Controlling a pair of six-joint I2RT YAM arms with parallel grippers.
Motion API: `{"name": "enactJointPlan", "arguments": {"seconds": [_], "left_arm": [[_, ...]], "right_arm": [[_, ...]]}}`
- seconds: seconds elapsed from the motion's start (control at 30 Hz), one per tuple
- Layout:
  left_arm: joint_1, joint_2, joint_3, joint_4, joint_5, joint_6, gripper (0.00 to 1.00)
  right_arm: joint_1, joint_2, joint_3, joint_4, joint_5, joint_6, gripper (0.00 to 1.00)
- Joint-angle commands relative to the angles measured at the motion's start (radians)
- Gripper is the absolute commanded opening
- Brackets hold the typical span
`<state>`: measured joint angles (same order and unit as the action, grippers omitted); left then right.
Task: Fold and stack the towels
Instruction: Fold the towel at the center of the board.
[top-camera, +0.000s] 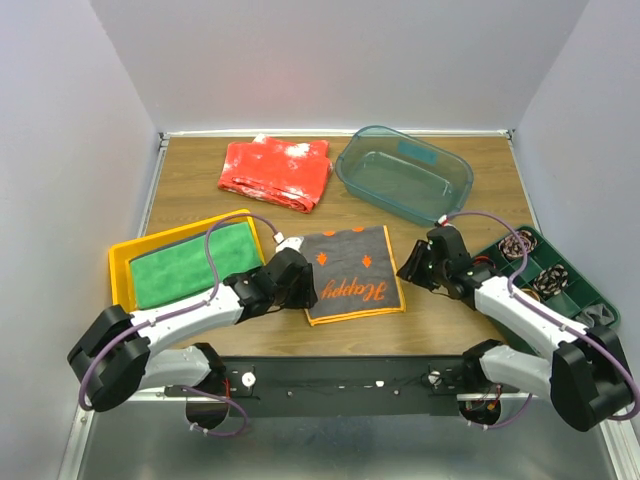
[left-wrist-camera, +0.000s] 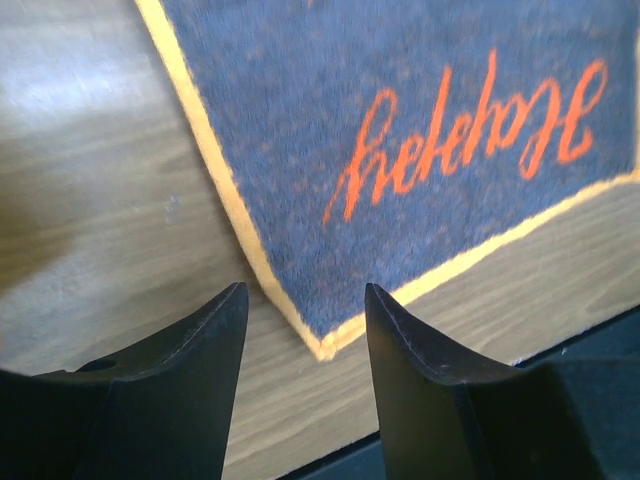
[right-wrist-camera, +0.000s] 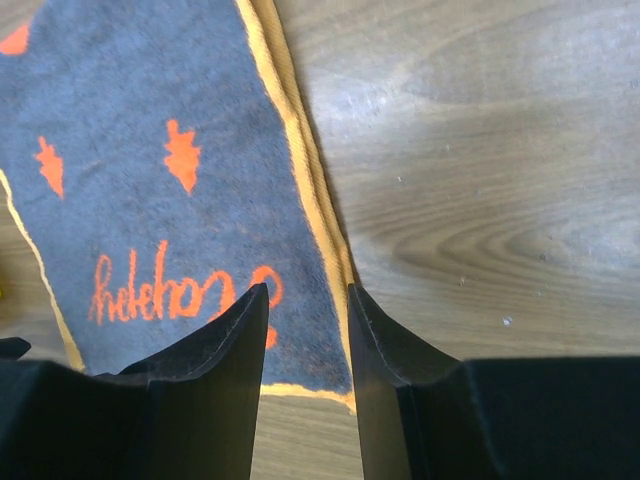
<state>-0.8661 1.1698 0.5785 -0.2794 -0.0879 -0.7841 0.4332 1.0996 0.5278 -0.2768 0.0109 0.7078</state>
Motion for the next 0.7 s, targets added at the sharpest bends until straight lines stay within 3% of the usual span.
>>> {"name": "enactJointPlan", "arguments": {"seconds": [0.0, 0.2, 0.23, 0.37, 0.47, 0.67], "left_arm": [[0.036, 0.065, 0.119, 0.063, -0.147, -0.006, 0.56], [0.183, 0.285, 0.276, 0.164, -0.102, 0.031, 0.5], [0.211, 0.313, 0.296, 0.18, -0.076, 0.035, 0.44], [0.228, 0.436, 0.388, 0.174, -0.047, 0.074, 0.39], [0.228, 0.498, 0.411, 0.174, -0.014, 0.089, 0.38], [0.21, 0.545, 0.316, 0.233, 0.046, 0.068, 0.36]], "right_arm": [[0.007, 0.064, 0.076, 0.137, 0.017, -0.011, 0.43], [0.009, 0.288, 0.169, 0.382, 0.006, -0.031, 0.39], [0.007, 0.316, 0.178, 0.405, 0.009, -0.03, 0.38], [0.009, 0.445, 0.212, 0.477, -0.006, -0.011, 0.36], [0.012, 0.465, 0.189, 0.507, -0.042, 0.016, 0.35], [0.018, 0.424, 0.057, 0.528, -0.031, 0.055, 0.35]]}}
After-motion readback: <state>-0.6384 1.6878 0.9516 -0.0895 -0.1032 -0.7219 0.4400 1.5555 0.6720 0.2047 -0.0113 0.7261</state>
